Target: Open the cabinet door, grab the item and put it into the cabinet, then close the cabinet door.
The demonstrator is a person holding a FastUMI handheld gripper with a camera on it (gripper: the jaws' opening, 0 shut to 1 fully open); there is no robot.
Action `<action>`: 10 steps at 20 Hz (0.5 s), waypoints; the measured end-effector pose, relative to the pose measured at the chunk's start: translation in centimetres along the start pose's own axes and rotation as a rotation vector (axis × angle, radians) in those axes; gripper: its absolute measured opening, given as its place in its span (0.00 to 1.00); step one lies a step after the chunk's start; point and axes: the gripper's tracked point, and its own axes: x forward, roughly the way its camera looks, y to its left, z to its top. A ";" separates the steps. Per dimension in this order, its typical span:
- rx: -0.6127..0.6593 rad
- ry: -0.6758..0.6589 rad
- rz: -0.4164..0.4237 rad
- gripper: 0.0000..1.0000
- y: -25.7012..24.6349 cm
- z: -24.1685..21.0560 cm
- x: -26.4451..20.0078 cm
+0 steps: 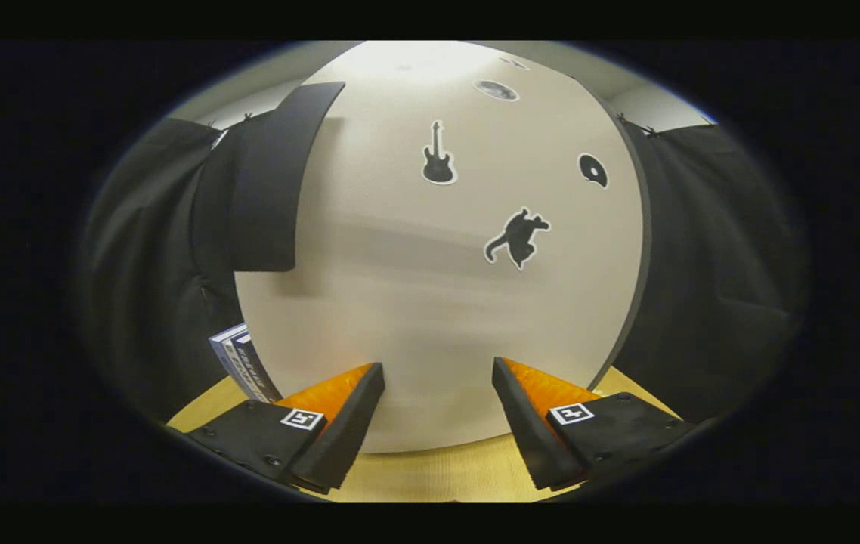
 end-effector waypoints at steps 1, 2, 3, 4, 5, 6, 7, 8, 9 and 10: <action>-0.011 0.003 0.012 0.93 0.0 0.1 0.3; -0.021 0.004 0.023 0.93 0.0 0.2 0.6; -0.027 0.004 0.033 0.93 0.0 0.2 0.8; -0.032 0.005 0.044 0.93 0.1 0.3 1.1; -0.034 0.005 0.056 0.93 0.1 0.4 1.3; -0.033 0.006 0.067 0.93 0.0 0.6 1.6; -0.030 0.009 0.074 0.93 0.0 0.6 1.7; -0.027 0.009 0.067 0.93 -0.3 0.6 1.9; -0.030 0.009 0.064 0.94 -0.3 0.6 1.9; -0.039 0.014 0.061 0.96 -0.3 0.5 2.0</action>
